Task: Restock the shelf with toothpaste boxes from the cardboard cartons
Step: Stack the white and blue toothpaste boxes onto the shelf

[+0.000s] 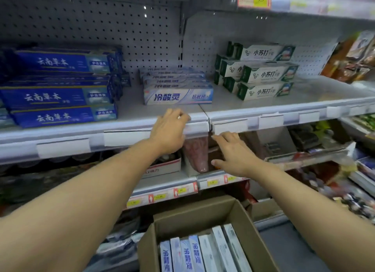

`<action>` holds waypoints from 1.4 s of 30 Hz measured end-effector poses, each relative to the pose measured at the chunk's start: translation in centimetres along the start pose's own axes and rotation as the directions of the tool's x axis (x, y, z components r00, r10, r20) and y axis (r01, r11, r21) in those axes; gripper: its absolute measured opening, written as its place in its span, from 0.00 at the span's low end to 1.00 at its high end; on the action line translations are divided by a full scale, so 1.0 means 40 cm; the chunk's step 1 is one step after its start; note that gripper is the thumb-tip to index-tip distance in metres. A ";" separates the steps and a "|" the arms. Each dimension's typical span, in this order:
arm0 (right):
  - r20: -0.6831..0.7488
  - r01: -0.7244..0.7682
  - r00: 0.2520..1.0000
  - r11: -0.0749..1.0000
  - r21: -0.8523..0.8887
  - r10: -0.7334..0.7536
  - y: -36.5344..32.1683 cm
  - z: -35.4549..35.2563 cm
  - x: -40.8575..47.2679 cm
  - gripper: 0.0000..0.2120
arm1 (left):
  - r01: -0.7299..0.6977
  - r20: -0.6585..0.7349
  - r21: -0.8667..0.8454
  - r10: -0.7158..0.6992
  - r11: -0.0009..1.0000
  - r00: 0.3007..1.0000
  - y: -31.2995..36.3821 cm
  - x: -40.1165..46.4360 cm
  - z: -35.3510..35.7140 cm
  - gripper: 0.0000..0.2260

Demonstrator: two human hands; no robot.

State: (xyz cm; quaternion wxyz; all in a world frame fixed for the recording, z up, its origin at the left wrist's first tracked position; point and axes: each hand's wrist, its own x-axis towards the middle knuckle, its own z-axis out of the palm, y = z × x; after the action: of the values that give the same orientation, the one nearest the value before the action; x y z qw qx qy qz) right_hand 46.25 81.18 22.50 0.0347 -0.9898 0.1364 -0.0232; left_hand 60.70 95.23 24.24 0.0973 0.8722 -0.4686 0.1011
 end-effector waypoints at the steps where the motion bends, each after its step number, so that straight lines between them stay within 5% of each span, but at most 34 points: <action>1: 0.017 -0.004 1.000 1.000 0.009 0.004 -0.002 0.020 -0.014 0.35 | -0.003 -0.013 0.017 0.004 1.000 1.000 0.010 -0.022 0.014 0.23; 6: 0.124 -0.018 0.992 0.999 0.041 0.013 0.010 0.126 -0.059 0.35 | -0.083 -0.084 0.032 0.085 0.996 0.993 0.045 -0.118 0.093 0.20; 12: 0.269 0.008 0.962 0.995 0.103 -0.035 0.067 0.280 -0.082 0.35 | 0.022 0.216 -0.079 -0.004 0.997 0.976 0.092 -0.226 0.286 0.22; 19: 0.400 0.078 0.905 0.982 0.171 -0.142 0.185 0.441 -0.080 0.35 | 0.256 0.487 -0.085 -0.184 0.963 0.854 0.184 -0.278 0.479 0.22; 34: 0.644 0.227 0.690 0.943 0.241 -0.331 0.295 0.816 -0.064 0.32 | 0.720 0.681 0.034 -0.543 0.693 0.491 0.281 -0.483 0.795 0.23; 42: 0.663 0.181 0.672 0.941 0.286 -0.331 0.235 1.041 -0.001 0.31 | 0.782 0.660 0.045 -0.606 0.621 0.443 0.233 -0.539 0.964 0.23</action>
State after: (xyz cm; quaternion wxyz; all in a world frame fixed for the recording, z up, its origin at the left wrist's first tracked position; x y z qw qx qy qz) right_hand 46.00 74.74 -19.71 0.1778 -0.9241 -0.0308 0.3367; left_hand 44.54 97.17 -17.87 0.0876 0.9455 -0.0776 -0.3040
